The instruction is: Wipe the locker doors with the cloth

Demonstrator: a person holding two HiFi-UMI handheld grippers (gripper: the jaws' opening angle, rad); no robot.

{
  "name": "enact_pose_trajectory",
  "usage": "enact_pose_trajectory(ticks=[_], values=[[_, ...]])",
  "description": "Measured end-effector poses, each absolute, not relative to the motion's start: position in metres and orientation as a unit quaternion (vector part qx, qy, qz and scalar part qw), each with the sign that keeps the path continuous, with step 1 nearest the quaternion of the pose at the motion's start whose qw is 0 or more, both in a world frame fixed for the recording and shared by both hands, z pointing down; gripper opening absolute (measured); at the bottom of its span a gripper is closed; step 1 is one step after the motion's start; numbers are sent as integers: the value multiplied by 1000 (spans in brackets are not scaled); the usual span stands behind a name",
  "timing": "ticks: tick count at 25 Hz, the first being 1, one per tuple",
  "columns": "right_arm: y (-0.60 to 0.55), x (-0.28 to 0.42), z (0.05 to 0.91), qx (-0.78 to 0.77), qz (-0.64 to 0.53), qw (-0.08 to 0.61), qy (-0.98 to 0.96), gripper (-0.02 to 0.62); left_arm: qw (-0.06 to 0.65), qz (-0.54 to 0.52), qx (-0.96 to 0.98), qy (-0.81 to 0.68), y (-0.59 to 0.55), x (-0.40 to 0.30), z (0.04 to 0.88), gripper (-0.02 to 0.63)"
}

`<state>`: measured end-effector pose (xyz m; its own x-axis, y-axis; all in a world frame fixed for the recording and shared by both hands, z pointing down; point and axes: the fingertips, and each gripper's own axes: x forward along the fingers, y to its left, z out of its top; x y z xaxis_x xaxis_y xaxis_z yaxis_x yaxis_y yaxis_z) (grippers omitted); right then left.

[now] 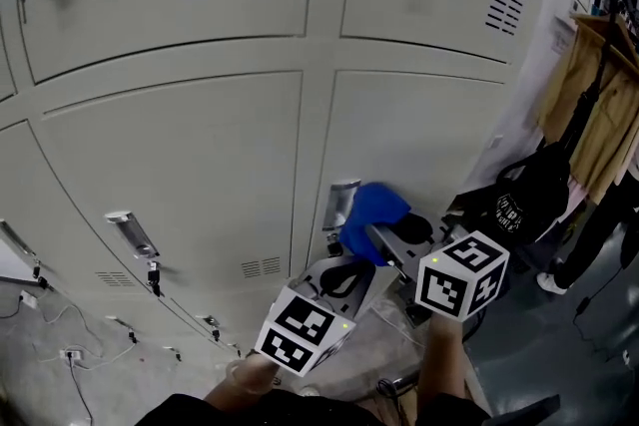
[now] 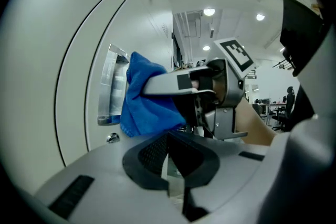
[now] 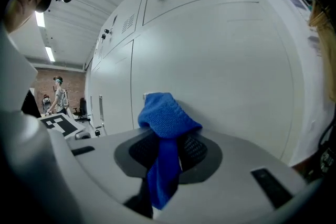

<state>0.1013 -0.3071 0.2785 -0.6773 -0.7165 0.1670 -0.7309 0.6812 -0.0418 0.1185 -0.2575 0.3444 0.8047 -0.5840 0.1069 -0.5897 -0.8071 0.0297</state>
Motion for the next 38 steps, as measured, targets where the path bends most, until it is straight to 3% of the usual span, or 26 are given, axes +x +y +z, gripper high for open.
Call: enact_pose_trajectory(ticks=[11,38], values=[[-315,101,287,414,47,59,-907,84,36,45,946,-320,-257,108,347,6],[-358,253,289,549,84,18,-831,84,38,53,961,-270,-265,155,353,6]])
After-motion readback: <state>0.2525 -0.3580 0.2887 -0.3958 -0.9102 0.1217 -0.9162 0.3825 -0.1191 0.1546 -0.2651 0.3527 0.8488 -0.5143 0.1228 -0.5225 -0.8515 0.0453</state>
